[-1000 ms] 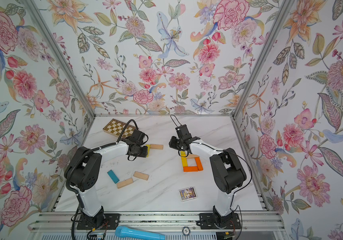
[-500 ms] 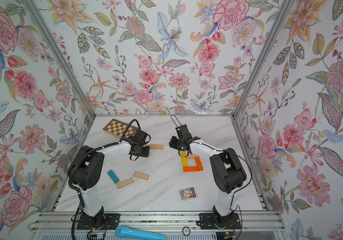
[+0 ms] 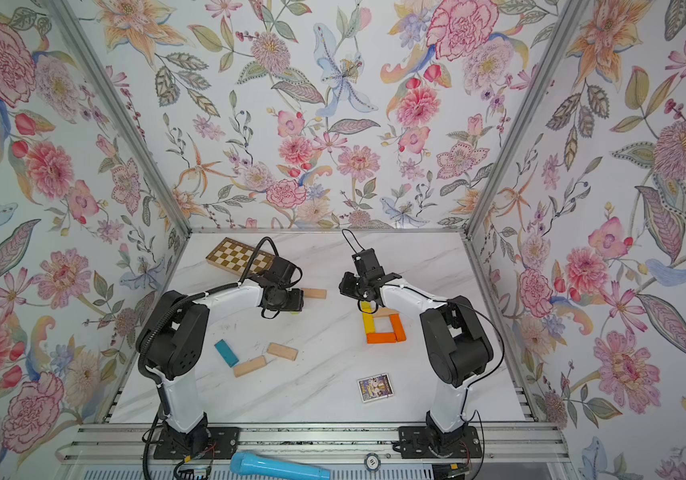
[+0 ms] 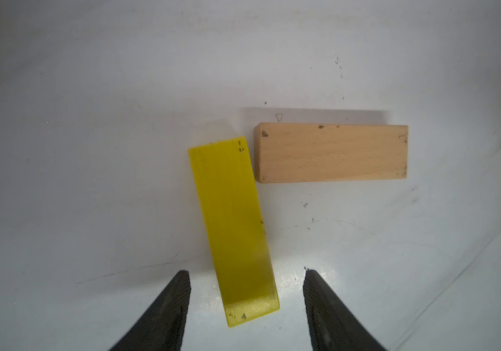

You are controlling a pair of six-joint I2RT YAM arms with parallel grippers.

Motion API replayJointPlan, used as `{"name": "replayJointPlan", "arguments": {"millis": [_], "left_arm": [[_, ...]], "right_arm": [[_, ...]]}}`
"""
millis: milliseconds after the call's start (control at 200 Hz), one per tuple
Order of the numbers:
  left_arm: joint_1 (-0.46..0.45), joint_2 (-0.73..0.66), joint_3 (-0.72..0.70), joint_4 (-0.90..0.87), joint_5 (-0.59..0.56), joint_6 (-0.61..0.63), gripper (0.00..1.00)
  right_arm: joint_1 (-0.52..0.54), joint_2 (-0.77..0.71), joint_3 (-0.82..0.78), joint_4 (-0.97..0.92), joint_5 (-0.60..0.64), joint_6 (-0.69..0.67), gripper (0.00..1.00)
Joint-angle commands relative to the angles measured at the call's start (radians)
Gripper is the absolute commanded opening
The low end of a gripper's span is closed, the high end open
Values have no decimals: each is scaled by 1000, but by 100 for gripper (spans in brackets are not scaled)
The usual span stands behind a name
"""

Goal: Assemble the number 6 with building blocks
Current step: Assemble the building block at the center of the board.

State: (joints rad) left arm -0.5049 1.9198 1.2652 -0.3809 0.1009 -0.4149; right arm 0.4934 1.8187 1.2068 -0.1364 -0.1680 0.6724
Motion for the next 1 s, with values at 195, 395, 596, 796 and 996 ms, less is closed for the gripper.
{"name": "replayJointPlan", "arguments": {"millis": [195,395,596,796,996], "left_arm": [[-19,80,81,-63,-31,-106,55],[-24,111,93,-77,-55,-92,41],[-24,92,70,-58,-56,-26,32],[-6,76,57,-56,-50,13,31],[0,74,50,-41,-42,16,30]], "right_arm": [[-15,-35,-25,-7,6,-17,37],[-24,-45,-46,3,4,-16,36],[-28,-51,-61,9,5,-18,37],[-29,-43,-65,19,-5,-25,37],[-8,-8,-24,4,-30,-33,37]]}}
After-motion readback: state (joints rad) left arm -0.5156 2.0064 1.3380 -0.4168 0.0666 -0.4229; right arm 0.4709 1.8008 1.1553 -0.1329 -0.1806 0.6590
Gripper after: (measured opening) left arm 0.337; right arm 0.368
